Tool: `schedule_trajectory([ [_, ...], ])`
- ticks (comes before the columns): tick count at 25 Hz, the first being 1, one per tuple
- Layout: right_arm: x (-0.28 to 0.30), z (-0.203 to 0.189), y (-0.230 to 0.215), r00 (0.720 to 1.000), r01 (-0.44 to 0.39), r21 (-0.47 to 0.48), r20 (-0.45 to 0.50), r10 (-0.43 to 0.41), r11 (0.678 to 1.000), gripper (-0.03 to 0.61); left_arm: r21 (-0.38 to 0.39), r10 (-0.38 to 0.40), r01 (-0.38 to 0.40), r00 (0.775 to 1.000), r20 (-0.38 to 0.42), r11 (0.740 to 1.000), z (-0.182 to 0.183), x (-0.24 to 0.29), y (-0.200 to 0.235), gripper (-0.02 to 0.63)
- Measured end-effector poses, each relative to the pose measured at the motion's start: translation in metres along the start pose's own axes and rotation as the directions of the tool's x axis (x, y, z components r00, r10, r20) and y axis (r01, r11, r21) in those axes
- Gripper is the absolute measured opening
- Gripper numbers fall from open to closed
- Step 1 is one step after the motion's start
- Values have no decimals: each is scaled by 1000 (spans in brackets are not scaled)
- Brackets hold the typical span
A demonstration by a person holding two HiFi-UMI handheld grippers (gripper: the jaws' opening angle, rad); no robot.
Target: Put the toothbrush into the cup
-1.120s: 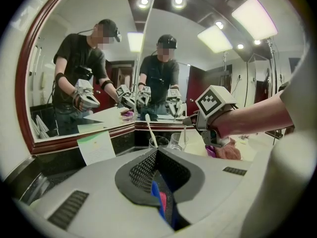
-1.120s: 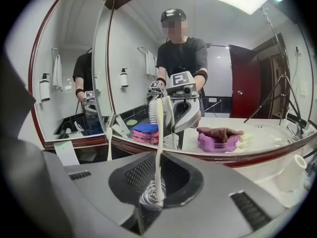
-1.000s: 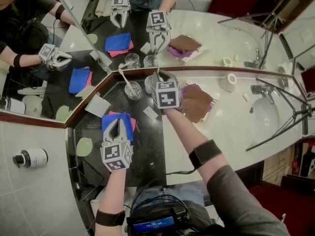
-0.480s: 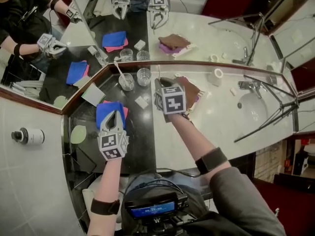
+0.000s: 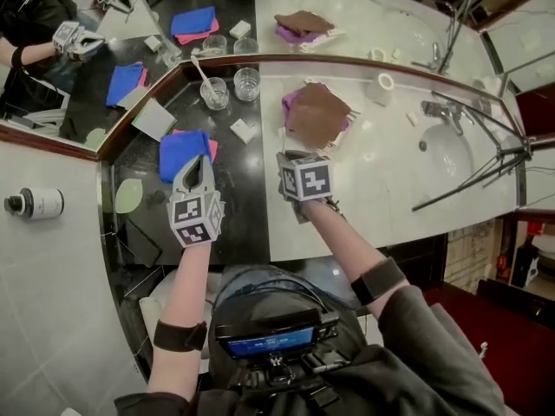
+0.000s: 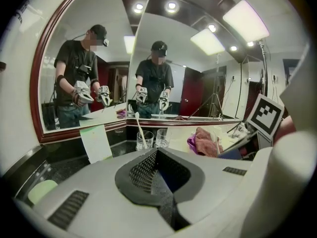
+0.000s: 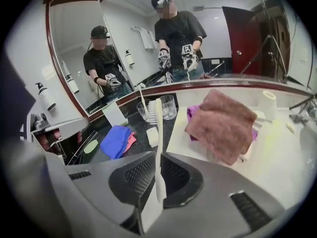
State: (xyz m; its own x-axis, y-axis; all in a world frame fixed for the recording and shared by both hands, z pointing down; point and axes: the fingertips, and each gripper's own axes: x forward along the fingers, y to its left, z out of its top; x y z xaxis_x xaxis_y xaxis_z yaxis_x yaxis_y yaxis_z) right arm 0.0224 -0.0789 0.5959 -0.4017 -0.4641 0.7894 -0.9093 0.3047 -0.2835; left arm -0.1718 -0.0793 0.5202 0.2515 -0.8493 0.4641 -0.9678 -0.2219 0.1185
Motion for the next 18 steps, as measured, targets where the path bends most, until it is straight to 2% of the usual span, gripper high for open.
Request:
schedule_trajectory([
  [4, 8, -52, 5, 996, -10, 54, -84, 14, 998, 49, 1, -13, 14, 1000, -21, 1000, -12, -1, -4, 0],
  [9, 18, -92, 5, 990, 3, 108, -141, 13, 994, 49, 2, -20, 20, 999, -44, 1000, -25, 0, -4, 0],
  [18, 47, -111, -1, 984, 55, 155, -174, -27, 986, 54, 15, -30, 31, 996, -85, 999, -42, 2, -1, 0],
])
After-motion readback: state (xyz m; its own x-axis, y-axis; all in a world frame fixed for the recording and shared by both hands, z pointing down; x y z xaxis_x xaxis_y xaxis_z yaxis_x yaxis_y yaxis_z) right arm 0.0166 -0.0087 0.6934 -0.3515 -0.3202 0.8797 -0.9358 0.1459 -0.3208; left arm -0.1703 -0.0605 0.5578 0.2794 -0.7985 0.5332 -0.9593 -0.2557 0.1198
